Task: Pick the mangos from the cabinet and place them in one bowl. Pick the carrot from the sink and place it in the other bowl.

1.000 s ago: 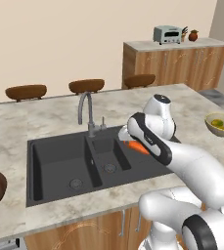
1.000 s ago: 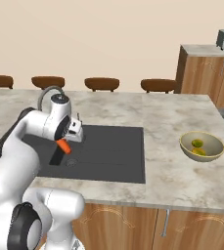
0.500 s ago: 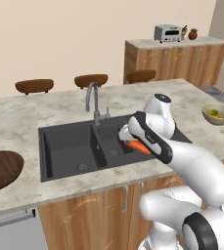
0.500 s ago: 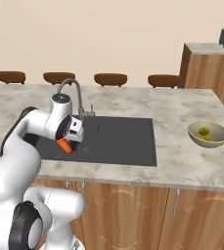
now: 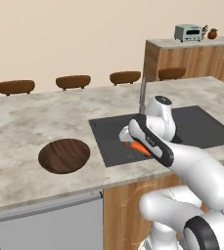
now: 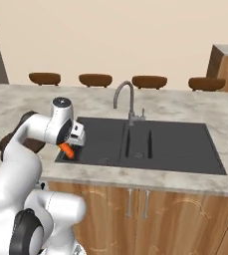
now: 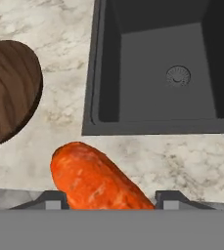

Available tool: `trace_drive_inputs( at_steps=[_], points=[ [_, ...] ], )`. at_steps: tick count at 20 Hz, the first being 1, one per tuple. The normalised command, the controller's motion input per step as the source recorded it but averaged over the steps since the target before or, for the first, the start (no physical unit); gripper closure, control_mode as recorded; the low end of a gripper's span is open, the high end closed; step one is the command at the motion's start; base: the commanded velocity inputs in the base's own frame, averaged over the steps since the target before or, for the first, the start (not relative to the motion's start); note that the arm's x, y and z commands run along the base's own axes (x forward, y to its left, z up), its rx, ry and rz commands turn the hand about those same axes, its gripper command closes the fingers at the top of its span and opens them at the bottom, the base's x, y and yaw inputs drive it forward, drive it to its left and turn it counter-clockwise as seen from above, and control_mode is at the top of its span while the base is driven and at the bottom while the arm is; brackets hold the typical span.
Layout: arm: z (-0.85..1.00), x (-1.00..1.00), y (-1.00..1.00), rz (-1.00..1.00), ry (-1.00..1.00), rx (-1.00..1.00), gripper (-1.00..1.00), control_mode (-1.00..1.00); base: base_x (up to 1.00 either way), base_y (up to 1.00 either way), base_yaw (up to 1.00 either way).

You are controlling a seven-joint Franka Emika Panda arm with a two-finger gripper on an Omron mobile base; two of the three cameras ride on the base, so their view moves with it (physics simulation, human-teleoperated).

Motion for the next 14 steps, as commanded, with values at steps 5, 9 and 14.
trace_drive_inputs(
  at_steps=[5,9,14],
  points=[
    [0.00,0.00,0.00,0.00,0.00,0.00,1.00,1.00,0.11,0.76,0.00],
    [0.00,0.00,0.00,0.00,0.00,0.00,1.00,1.00,0.43,0.26,0.00],
    [0.00,0.00,0.00,0.00,0.00,0.00,1.00,1.00,0.15,0.21,0.00]
  ],
)
